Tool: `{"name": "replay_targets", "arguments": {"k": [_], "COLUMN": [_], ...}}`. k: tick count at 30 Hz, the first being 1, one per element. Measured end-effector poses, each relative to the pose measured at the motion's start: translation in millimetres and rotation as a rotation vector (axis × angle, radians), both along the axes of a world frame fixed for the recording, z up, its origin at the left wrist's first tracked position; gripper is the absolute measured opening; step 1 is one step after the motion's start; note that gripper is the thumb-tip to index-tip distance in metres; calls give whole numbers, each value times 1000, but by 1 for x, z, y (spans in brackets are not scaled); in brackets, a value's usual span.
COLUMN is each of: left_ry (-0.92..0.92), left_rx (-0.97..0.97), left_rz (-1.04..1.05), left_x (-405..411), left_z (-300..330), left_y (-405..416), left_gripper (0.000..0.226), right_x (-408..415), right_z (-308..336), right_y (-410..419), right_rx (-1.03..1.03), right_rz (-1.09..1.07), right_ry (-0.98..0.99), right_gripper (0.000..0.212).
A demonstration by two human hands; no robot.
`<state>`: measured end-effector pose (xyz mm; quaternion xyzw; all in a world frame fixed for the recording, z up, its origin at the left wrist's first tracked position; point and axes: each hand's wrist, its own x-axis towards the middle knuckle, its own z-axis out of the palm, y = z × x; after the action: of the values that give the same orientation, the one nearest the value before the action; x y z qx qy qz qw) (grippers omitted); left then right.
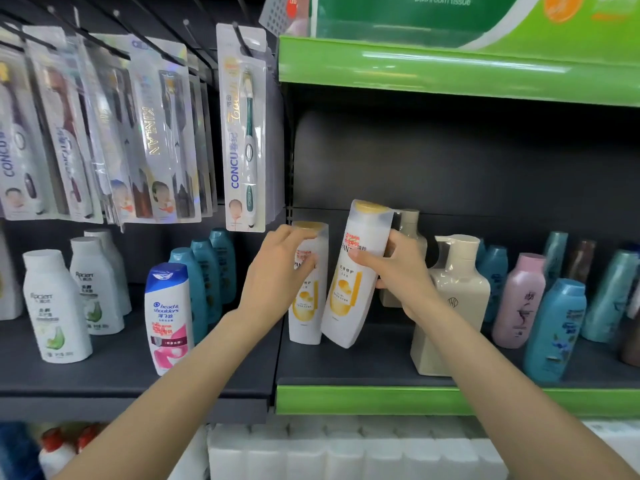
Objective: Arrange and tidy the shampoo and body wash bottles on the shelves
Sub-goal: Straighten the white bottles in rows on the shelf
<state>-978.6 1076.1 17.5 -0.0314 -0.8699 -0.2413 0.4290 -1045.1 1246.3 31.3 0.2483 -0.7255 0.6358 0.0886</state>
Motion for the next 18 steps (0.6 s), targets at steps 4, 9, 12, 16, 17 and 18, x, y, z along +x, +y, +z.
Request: {"name": "replay_targets", "arguments": {"k": [4, 9, 12, 16, 17, 18], "left_ry": [-65, -167, -160, -117, -112, -106], "left_rx": [-165, -206, -185, -180, -180, -184], "left_rz": [31, 40, 30, 24, 22, 20], "left_x": [-15, -27, -32, -36, -37, -37], "left_z": [13, 20, 18, 15, 14, 13], "left_y": [-8, -15, -18, -22, -23, -24], "left_gripper": [48, 49, 49, 50, 50, 50], "right_x": [-15, -42, -61, -82, -87, -90], "right_z": [5, 10, 10, 6, 5, 3], "right_y": [-5, -19, -32, -49, -52, -55], "right_rx": [63, 100, 129, 163, 169, 173], "right_rz": [-83, -87, -59, 49, 73, 98], "right_ry": [67, 70, 34, -87, -105, -116], "right_gripper": [31, 37, 40, 43, 44, 45]}}
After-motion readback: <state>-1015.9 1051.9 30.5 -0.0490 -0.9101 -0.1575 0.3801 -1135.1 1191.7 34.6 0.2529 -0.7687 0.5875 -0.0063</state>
